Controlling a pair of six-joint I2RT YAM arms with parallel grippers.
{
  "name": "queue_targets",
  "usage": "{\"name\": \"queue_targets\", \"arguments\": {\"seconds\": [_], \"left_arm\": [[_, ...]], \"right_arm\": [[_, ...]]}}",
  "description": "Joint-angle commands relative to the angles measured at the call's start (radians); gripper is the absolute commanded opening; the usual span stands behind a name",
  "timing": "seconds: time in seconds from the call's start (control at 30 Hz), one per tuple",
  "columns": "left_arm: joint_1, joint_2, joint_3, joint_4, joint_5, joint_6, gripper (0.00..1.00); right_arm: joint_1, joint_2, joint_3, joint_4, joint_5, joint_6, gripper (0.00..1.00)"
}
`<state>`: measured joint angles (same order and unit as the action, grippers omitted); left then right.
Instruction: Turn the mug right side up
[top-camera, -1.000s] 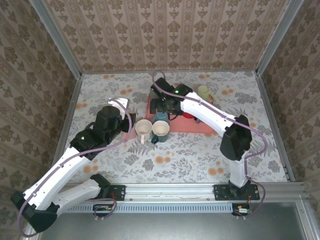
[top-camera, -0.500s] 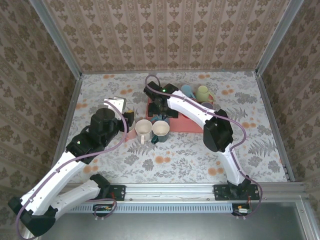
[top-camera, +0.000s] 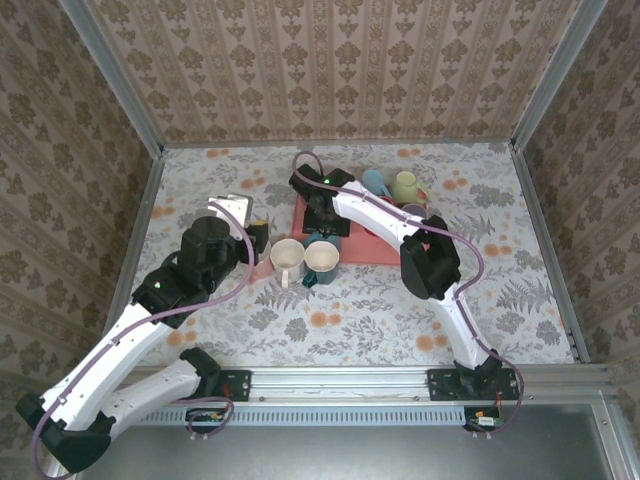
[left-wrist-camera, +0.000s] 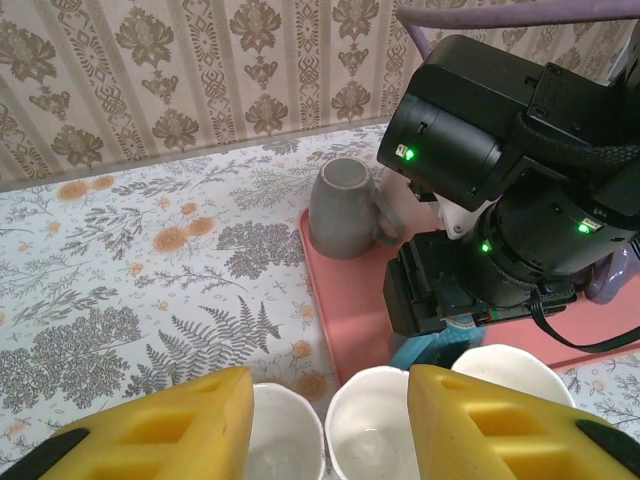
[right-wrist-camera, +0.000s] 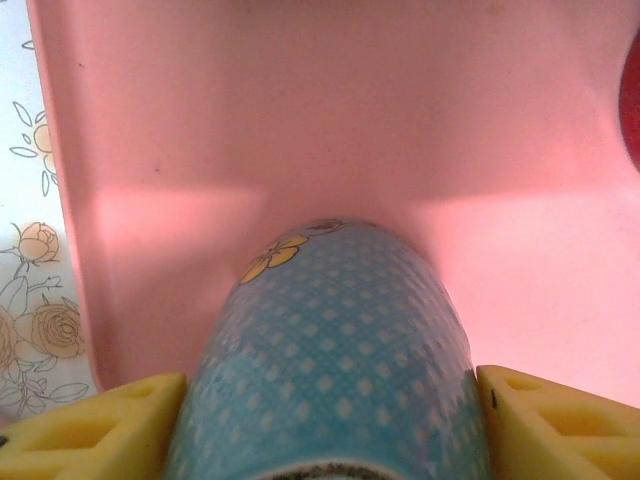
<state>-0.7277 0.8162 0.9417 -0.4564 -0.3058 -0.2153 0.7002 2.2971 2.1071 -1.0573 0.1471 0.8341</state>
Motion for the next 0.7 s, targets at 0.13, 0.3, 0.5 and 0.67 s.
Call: {"name": "queue_targets", "arguments": {"seconds": [0.13, 0.3, 0.5, 0.67], "left_arm": [[-0.007, 0.007, -0.02, 0.031, -0.007, 0.031, 0.45], [-0.006, 0.027, -0.018, 0.027, -0.014, 0.034, 0.45], [-0.011, 0.03, -0.028, 0.035, -0.042, 0.053, 0.45], [-0.013, 0.056, -0.009, 0.008, 0.003, 0.056, 0.48]], "right_arm": [[-0.007, -0.097, -0.039, 0.026, 0.029, -0.038, 0.55], [-0.014, -0.241, -0.109, 0.069, 0.078, -0.068, 0.53], [-0.037, -0.51, -0.313, 0.243, 0.087, -0.072, 0.53], [-0.068, -0.777, -0.568, 0.513, -0.023, -0.099, 0.5]]}}
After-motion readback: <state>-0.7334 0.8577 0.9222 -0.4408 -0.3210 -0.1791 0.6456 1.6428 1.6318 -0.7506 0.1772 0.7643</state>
